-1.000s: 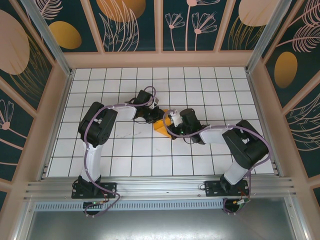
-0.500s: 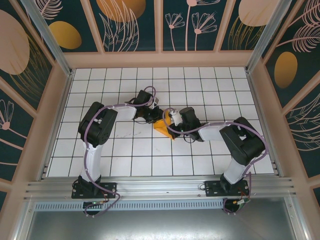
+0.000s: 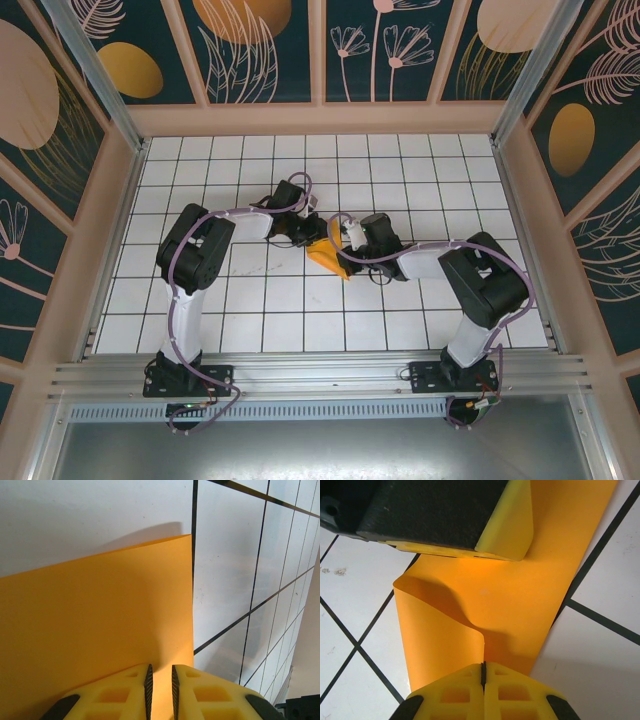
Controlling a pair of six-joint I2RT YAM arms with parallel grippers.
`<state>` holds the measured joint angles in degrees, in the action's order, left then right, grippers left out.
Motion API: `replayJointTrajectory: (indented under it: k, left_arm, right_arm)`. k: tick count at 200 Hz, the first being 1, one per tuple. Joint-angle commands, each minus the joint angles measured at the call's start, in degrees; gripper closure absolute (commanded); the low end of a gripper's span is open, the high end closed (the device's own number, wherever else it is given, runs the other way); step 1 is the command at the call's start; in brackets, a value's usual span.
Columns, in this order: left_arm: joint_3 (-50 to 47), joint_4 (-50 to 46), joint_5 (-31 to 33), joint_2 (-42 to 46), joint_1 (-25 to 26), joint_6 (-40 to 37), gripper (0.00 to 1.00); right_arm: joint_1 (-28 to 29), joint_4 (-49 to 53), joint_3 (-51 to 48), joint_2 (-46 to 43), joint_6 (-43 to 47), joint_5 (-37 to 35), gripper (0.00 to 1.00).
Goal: Fold a paper plane with a square sheet of paper (fold left side to right side)
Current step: Third fold the triangle at the center of the table.
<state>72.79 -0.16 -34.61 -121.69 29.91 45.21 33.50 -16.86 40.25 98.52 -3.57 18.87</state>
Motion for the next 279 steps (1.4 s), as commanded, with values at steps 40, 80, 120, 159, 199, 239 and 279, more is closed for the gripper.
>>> replayJointTrajectory:
  k: [40,80,120,159,199,239,279]
  left_arm:
    - [-1.8,-1.6,2.6,-2.9,0.1,-0.9,0.8]
    - [-1.9,-1.5,2.6,-2.9,0.1,-0.8,0.8]
    - [-1.9,-1.4,2.5,-2.9,0.1,-0.7,0.8]
    - [-2.0,-1.3,2.6,-2.8,0.1,-0.8,0.8]
    - [-2.0,-1.4,2.5,-2.8,0.2,-0.8,0.8]
    - [-1.9,-1.7,2.8,-1.7,0.1,-1.3,0.76]
    - [0.2,-4.9,4.6,0.5,-0.2,-3.3,0.74]
  right_arm:
    - [-0.5,1.0,1.8,1.4,-0.9,-1.4,1.0]
    - [-0.5,1.0,1.8,1.4,-1.0,-1.7,1.0]
    - [-0.6,1.5,2.0,1.3,-1.0,-2.0,1.0]
    - [-0.6,2.8,2.2,1.9,-0.8,-1.9,1.0]
    - [-0.6,5.5,3.5,3.2,-0.3,-2.0,1.0]
    - [-0.6,8.4,5.0,4.5,0.1,-1.9,1.0]
    - [-0.6,13.5,6.5,5.9,1.8,-1.5,1.0]
